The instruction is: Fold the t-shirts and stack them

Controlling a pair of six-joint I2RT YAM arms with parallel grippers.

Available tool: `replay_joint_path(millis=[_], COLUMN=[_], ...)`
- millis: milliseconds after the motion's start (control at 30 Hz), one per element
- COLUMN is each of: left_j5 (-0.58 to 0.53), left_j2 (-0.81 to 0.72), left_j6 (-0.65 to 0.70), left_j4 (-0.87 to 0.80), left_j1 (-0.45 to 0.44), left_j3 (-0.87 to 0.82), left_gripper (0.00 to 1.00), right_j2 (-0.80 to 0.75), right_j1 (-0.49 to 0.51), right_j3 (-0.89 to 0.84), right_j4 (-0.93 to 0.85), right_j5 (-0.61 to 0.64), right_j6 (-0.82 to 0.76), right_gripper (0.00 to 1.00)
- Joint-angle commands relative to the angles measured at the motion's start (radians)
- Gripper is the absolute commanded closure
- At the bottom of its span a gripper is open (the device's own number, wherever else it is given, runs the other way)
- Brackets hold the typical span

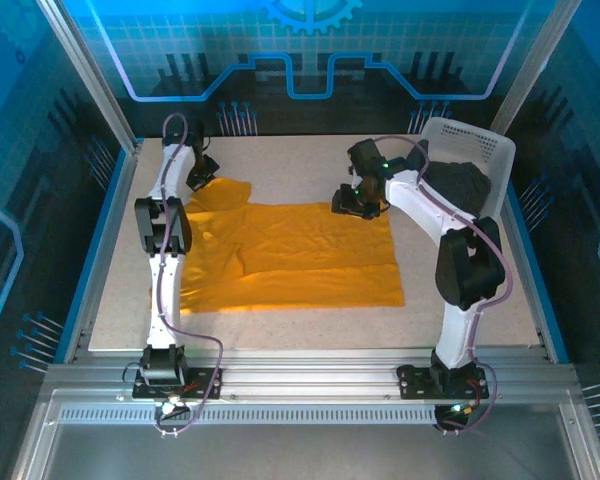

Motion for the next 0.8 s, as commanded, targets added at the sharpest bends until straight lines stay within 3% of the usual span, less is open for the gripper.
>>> replay_joint_path(millis=[0, 167, 433, 633, 767], left_j5=[-0.001, 0.033, 0.163, 0.170, 0.171], left_j2=[-0.088, -0.237, -0.354, -0.412, -0.412], left_j6=[-0.009, -0.037, -0.069, -0.054, -0.049], left_j4=[-0.029, 0.076, 0.164, 0.196, 0.196], left_j1=[-0.019, -0.025, -0.026, -0.026, -0.025], left_j3=[-0.033, -0.154, -0.333, -0.431, -0.436], left_gripper=[1.00, 1.00, 1.00, 1.00, 1.00], right_j2=[0.100, 0.283, 0.455, 0.376, 0.266], right_j1=[0.006, 0.000, -0.158, -0.246, -0.271], right_j3=[0.112, 0.338, 0.512, 0.418, 0.264], right_j4=[-0.109, -0.234, -0.318, -0.319, -0.263], right_j5=[0.211, 0.403, 0.428, 0.474, 0.462], right_j6=[0.049, 0.087, 0.044, 0.027, 0.039], right_gripper=[0.52, 0.53, 0.54, 0.56, 0.56])
